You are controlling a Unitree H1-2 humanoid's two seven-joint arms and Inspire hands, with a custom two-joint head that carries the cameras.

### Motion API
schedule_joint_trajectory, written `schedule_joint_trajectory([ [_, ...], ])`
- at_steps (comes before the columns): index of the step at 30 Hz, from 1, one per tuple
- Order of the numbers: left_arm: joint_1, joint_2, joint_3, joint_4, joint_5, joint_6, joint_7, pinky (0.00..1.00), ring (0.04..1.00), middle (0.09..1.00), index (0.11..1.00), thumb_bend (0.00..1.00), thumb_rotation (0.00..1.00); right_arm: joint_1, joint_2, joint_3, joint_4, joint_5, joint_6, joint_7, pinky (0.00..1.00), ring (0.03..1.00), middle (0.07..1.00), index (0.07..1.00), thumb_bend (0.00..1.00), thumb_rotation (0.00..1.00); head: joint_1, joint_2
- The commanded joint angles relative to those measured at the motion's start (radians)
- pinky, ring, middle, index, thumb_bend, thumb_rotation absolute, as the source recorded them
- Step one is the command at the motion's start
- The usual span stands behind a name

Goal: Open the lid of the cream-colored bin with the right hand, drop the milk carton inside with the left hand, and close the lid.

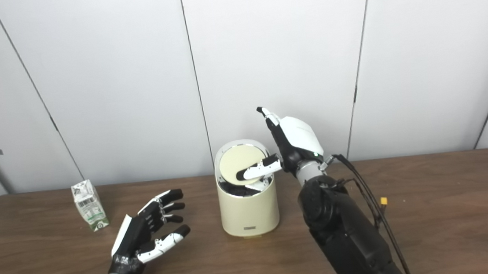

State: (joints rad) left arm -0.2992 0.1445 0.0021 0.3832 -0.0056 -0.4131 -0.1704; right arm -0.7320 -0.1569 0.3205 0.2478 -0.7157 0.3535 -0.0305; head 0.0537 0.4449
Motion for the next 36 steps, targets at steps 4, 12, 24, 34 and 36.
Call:
schedule_joint_trajectory([
  [4,0.091,-0.025,-0.018,0.037,0.0,0.014,0.007,0.68,0.784,0.837,0.84,0.67,0.24,-0.029,-0.04,0.062,0.0,-0.122,0.061,0.022,0.71,0.871,0.95,0.932,0.9,0.2,0.001,0.009],
  [12,0.092,-0.024,-0.021,0.031,-0.002,0.019,0.004,0.67,0.785,0.837,0.839,0.67,0.24,-0.028,-0.061,0.095,0.007,-0.151,0.087,0.077,0.76,0.895,0.968,0.921,0.9,0.18,0.0,0.016],
  [24,0.083,-0.022,-0.026,0.048,0.007,0.013,0.007,0.67,0.777,0.833,0.84,0.67,0.24,-0.011,-0.003,-0.158,-0.121,0.198,0.111,0.182,0.76,0.915,0.954,0.915,0.86,0.24,-0.003,0.017],
  [34,0.077,-0.019,-0.028,0.062,0.006,0.014,0.004,0.66,0.777,0.833,0.835,0.69,0.26,0.061,-0.011,-0.283,-0.19,0.347,0.028,0.196,0.74,0.891,0.927,0.922,0.73,0.25,-0.003,0.016],
  [36,0.075,-0.017,-0.028,0.064,0.007,0.011,0.004,0.66,0.775,0.832,0.834,0.69,0.26,0.089,-0.014,-0.296,-0.184,0.382,-0.032,0.175,0.73,0.897,0.933,0.925,0.7,0.23,-0.004,0.016],
])
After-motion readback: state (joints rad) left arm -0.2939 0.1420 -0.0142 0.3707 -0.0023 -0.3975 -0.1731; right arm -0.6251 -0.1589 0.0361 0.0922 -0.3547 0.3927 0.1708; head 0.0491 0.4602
